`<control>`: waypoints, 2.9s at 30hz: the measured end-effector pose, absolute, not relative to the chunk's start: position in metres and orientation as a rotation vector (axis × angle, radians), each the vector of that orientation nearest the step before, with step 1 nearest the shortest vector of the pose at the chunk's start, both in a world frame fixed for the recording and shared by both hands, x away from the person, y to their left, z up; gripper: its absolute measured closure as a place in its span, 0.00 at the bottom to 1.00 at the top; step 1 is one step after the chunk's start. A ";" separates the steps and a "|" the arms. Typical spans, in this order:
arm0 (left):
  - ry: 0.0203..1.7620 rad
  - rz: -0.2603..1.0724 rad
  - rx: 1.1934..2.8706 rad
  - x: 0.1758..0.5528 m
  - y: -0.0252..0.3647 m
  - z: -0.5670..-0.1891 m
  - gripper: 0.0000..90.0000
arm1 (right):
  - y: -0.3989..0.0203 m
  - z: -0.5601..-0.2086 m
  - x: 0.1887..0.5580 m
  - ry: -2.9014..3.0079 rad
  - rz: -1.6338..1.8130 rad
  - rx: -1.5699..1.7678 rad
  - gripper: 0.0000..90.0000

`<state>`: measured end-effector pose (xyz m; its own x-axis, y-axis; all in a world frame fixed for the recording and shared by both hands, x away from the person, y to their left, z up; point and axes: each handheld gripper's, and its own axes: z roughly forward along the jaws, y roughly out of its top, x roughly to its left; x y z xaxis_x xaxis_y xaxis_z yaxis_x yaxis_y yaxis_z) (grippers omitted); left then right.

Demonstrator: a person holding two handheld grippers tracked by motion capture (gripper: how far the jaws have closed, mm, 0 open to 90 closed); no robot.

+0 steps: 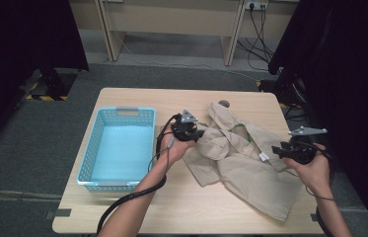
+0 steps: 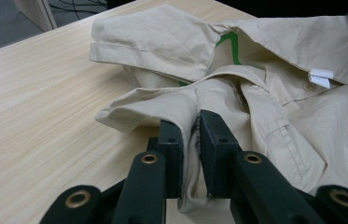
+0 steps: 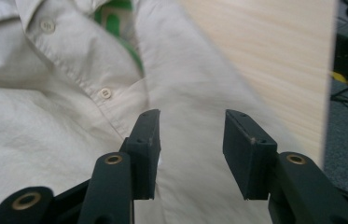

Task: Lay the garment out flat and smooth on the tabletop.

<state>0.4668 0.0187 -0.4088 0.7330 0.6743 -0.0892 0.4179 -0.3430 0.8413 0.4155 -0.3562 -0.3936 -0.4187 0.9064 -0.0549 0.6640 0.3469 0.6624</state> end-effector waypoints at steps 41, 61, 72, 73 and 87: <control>0.831 0.374 1.971 0.468 0.018 -0.405 0.95 | -0.349 -0.444 0.445 2.376 0.648 1.497 1.00; 0.906 0.437 1.968 0.486 0.023 -0.395 0.94 | -0.337 -0.421 0.378 2.566 0.712 1.415 1.00; 0.937 0.458 1.969 0.493 0.023 -0.394 0.93 | -0.318 -0.417 0.355 2.717 0.811 1.324 1.00; 0.937 0.459 1.968 0.494 0.022 -0.394 0.93 | -0.314 -0.417 0.353 2.745 0.815 1.296 1.00; 0.911 0.469 1.975 0.493 0.014 -0.391 0.87 | -0.291 -0.408 0.341 2.854 0.937 1.174 1.00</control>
<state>0.4930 0.0135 -0.3906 0.6592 0.7516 -0.0243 0.4170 -0.3385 0.8435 0.3408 -0.2906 -0.4077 -0.7320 0.6188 0.2850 0.6673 0.5670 0.4830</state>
